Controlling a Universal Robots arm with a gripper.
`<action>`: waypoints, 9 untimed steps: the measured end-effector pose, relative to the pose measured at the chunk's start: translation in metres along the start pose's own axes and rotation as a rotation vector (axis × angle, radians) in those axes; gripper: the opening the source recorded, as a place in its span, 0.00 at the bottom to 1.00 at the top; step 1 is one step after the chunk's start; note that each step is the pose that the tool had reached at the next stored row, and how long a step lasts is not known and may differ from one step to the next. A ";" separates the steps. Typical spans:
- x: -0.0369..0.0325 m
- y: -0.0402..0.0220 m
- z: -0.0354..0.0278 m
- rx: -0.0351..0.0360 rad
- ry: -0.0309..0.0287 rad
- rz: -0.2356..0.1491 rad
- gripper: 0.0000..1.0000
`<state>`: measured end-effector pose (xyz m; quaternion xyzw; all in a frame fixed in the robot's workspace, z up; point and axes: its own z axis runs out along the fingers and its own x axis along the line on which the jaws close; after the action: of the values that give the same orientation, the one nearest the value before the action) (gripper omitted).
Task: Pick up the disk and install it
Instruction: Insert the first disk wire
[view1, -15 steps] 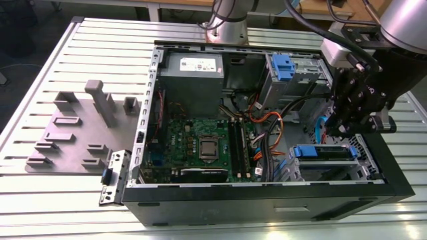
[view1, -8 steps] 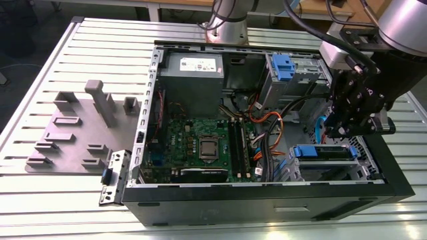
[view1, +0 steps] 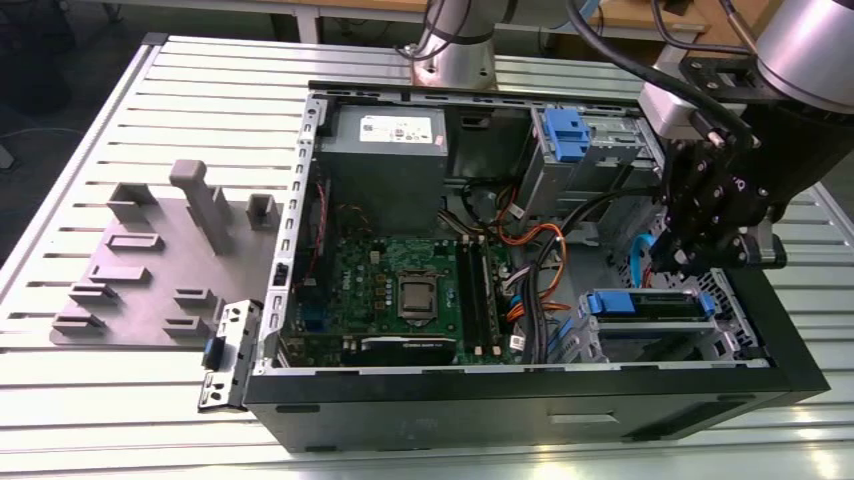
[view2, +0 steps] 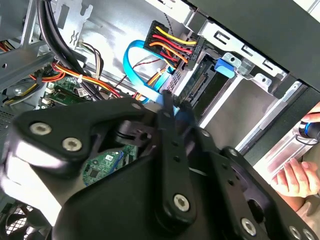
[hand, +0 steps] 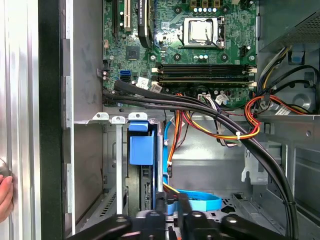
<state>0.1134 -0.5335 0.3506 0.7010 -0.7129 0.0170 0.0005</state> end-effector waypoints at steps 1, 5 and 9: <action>0.0000 0.0000 0.0001 0.0000 -0.0001 0.000 0.24; 0.0000 0.0000 0.0002 0.0000 0.0000 0.000 0.16; 0.0000 0.0000 0.0004 0.0000 0.0000 0.000 0.16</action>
<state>0.1134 -0.5335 0.3502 0.7010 -0.7130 0.0170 0.0005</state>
